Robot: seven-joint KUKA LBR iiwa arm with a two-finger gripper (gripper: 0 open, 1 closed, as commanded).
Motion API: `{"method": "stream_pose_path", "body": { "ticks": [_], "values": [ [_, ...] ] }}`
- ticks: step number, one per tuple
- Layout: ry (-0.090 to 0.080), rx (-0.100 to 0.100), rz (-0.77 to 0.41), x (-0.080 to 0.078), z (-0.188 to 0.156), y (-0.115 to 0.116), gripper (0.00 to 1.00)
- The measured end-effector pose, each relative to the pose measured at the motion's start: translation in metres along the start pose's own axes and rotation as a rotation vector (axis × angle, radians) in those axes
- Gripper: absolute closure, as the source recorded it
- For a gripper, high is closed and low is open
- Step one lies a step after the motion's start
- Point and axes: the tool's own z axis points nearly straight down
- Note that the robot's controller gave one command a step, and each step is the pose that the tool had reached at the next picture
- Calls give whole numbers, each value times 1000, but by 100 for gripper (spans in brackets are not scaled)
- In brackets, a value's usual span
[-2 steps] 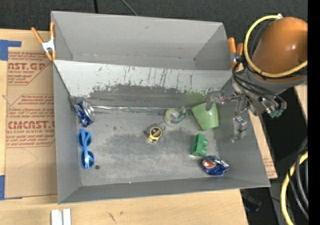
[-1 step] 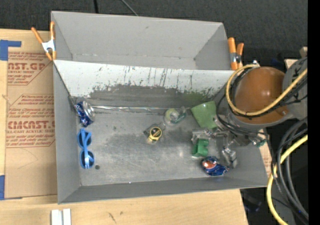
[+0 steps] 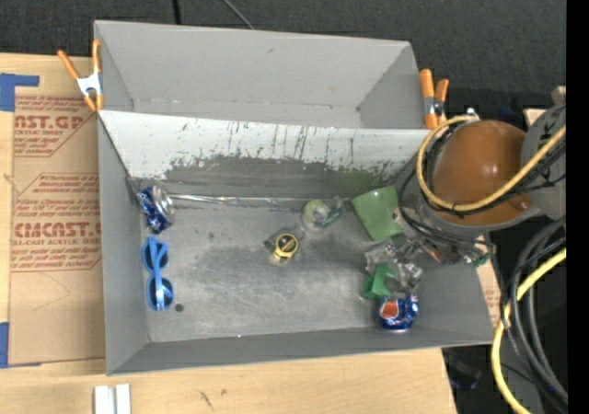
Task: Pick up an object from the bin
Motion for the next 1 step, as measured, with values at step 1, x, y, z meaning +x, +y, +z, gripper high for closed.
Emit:
{"method": "stream_pose_path", "body": {
  "ticks": [1],
  "values": [
    [-2,3,-31,-5,-164,-12,100]
  ]
}}
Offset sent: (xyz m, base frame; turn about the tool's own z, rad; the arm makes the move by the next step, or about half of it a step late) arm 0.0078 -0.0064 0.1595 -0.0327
